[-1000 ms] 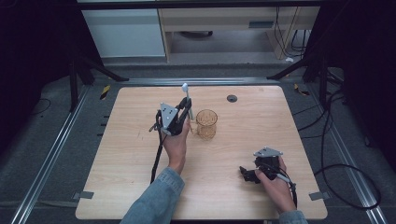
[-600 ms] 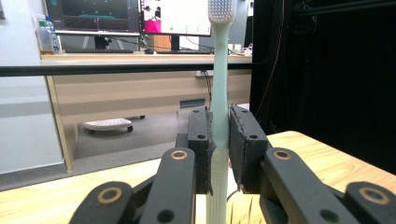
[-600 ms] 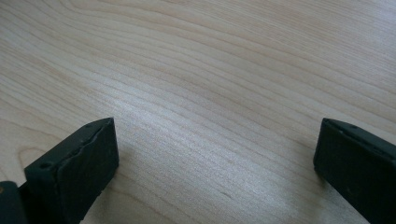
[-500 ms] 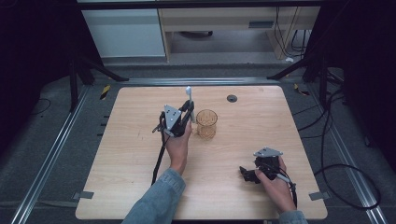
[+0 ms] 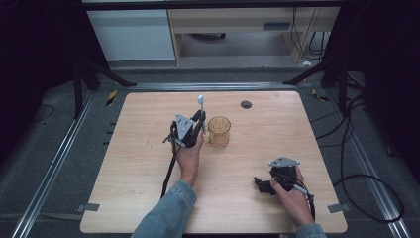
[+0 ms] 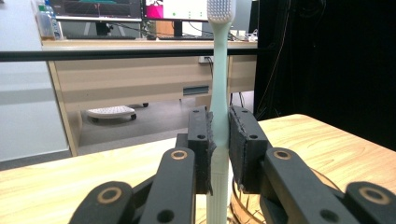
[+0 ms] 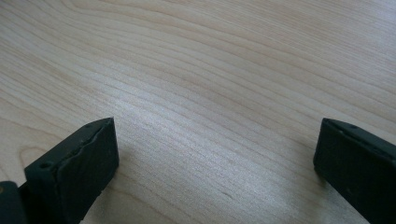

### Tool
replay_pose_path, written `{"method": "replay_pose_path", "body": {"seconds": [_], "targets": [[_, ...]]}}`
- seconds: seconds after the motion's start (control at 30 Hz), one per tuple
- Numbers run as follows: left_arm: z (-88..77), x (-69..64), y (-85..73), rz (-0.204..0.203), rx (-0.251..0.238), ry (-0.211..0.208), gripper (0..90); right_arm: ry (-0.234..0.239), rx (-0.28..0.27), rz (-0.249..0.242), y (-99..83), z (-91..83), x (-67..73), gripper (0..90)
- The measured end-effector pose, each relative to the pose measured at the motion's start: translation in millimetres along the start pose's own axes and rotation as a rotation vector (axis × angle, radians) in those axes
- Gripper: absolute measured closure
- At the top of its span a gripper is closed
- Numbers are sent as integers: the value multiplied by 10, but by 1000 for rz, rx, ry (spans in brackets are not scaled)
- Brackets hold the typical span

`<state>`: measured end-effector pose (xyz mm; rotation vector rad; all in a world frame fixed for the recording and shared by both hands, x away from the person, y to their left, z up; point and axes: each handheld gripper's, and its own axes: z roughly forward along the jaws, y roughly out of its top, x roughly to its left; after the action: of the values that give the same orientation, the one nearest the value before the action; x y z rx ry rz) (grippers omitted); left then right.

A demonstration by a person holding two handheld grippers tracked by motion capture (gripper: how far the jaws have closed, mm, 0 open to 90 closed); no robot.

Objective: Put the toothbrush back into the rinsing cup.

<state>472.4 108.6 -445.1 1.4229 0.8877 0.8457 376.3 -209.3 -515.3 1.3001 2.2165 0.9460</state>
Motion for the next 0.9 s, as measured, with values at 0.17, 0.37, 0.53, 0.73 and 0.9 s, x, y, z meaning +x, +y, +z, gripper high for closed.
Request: {"method": "replay_pose_path", "body": {"seconds": [0.17, 0.37, 0.53, 0.73, 0.9], "targets": [[15, 0, -64, 2, 7, 0, 787, 2, -1, 0, 0, 0, 1, 4], [15, -13, -124, 4, 15, 3, 786, 4, -1, -1, 0, 0, 2, 4], [6, -7, -178, 0, 27, 4, 786, 4, -1, -1, 0, 1, 2, 4], [-5, -12, -199, 1, 33, 6, 786, 5, -1, 0, 0, -1, 3, 4], [-4, -13, -212, 2, 42, 7, 786, 6, -1, -3, 0, 0, 2, 4]]}}
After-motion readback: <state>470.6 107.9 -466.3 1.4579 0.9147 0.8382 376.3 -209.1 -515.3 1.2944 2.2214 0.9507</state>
